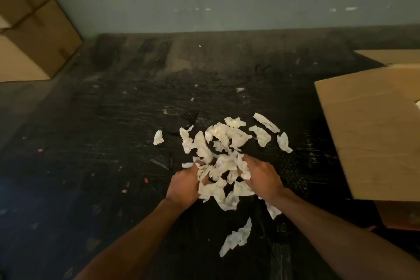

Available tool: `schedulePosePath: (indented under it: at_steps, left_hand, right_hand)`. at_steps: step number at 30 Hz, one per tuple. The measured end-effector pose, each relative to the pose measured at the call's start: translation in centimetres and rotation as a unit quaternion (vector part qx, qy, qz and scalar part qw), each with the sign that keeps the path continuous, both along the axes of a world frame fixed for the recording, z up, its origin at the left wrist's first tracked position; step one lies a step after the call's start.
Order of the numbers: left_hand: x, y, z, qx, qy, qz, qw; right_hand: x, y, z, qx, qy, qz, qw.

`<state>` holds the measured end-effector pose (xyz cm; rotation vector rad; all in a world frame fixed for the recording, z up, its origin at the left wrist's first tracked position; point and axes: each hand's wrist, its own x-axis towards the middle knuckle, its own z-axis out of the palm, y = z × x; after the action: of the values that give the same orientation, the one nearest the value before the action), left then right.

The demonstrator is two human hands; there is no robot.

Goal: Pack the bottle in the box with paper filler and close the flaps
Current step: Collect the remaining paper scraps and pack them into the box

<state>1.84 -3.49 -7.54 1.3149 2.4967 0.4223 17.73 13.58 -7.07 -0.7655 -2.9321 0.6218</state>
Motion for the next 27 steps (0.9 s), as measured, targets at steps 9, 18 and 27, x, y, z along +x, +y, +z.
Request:
schedulePosePath:
  at_steps: [9,18,27]
  left_hand:
    - [2.4,-1.1,7.7,0.087,-0.012,0.114,0.990]
    - [6.2,-4.8,17.2,0.168,0.041,0.152,0.973]
    - [13.7,-9.4,22.5,0.234,0.042,0.171,0.956]
  right_hand:
    - [0.3,0.8,7.5,-0.106,0.184,-0.146,0.966]
    - [4.1,-0.8,16.2,-0.082,0.233,-0.151,0.957]
    - [12.1,-1.8,23.6,-0.046,0.257,-0.144,0.955]
